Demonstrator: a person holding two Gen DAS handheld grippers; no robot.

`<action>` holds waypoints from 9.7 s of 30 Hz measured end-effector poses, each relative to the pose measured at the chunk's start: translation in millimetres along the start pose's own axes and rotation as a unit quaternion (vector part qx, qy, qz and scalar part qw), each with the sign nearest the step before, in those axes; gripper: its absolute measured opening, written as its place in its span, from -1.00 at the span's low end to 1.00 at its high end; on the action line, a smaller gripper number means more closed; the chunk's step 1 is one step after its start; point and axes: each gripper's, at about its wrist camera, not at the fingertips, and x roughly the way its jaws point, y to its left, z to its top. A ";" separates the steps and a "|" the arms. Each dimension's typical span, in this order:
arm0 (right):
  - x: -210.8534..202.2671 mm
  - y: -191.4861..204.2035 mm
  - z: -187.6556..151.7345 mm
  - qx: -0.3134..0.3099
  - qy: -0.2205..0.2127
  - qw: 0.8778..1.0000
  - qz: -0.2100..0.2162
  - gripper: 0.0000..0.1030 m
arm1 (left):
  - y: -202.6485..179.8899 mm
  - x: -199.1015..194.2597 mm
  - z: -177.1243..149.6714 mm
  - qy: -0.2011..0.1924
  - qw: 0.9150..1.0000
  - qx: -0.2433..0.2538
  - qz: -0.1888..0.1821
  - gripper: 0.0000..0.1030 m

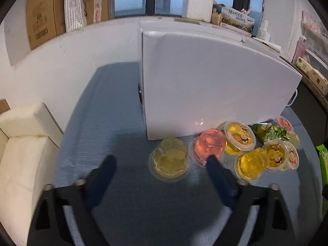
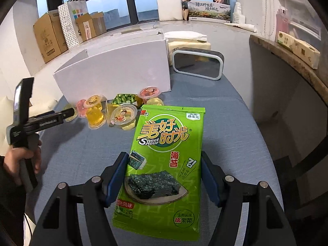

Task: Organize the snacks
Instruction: 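Grasp a yellow jelly cup with the left gripper, then drop the seaweed bag into the box with the right gripper while the left lowers the jelly cup in, then grasp a red jelly cup with the left gripper while the right grasps a yellow jelly cup, then carry both jelly cups over the white box and open both grippers, then grasp a yellow jelly cup with the right gripper, then grasp an orange jelly cup with the left gripper while the right carries its cup into the box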

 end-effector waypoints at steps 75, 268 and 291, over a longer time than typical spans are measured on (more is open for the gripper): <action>6.9 31.8 193.9 -0.080 -0.099 0.983 0.134 1.00 | -39.2 -114.2 94.9 -0.101 0.993 0.008 -0.055 1.00; 29.7 -2.5 41.3 -0.106 -0.002 0.987 0.119 -0.38 | -82.5 -25.6 -7.6 0.013 0.997 0.046 -0.060 1.00; -13.0 -1.1 37.6 -0.085 -0.035 0.982 0.166 -0.38 | -80.2 -52.2 -4.3 -0.023 0.994 0.054 -0.095 -0.22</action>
